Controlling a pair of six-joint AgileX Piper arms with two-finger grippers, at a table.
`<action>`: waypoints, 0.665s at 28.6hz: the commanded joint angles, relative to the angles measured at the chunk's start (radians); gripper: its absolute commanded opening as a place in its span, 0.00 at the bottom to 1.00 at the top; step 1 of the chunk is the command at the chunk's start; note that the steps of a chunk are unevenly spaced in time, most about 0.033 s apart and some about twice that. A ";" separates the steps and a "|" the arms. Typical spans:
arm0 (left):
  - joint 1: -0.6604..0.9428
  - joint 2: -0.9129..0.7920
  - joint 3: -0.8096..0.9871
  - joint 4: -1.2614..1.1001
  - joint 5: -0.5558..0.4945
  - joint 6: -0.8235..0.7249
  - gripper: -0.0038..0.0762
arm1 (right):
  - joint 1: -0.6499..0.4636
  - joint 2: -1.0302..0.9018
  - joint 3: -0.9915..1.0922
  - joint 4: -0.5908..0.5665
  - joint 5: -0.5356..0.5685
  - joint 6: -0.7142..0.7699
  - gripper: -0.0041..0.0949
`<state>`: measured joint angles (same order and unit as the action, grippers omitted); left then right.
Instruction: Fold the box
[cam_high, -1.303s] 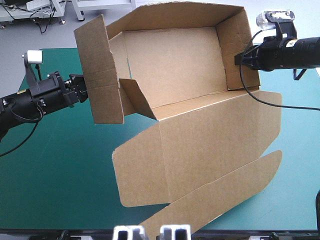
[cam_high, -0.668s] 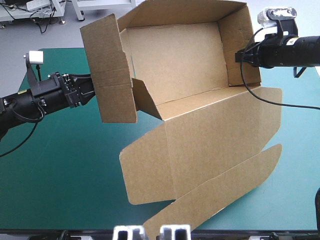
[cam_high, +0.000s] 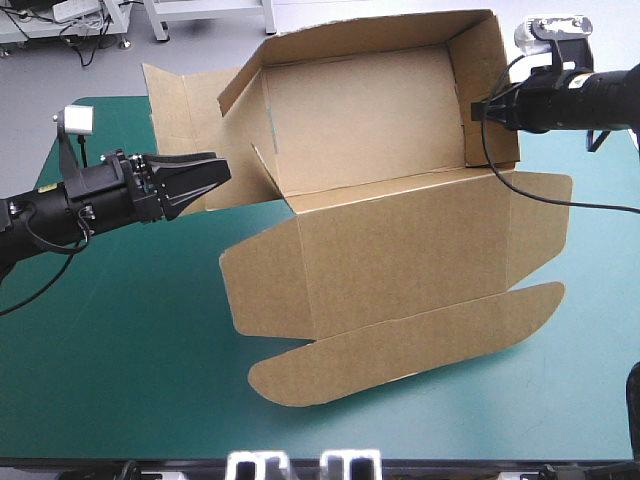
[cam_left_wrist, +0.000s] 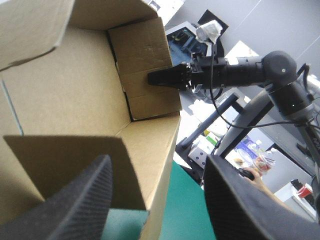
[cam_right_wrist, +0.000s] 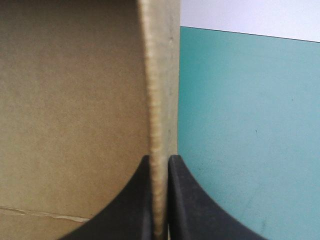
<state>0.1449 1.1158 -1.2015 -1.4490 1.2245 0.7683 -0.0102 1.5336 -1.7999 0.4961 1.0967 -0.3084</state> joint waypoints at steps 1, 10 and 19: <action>-0.001 -0.016 -0.029 -0.057 -0.015 0.003 0.55 | -0.009 -0.039 -0.028 0.071 -0.049 0.011 0.03; -0.001 -0.016 -0.082 -0.076 -0.149 0.003 0.55 | -0.009 -0.050 -0.028 0.003 0.001 0.048 0.03; 0.187 -0.014 -0.202 -0.070 -0.314 -0.029 0.55 | -0.009 -0.087 -0.028 -0.042 0.054 0.063 0.03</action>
<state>0.2733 1.1158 -1.3636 -1.4503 0.9910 0.7609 -0.0102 1.5065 -1.7999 0.4008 1.1961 -0.2628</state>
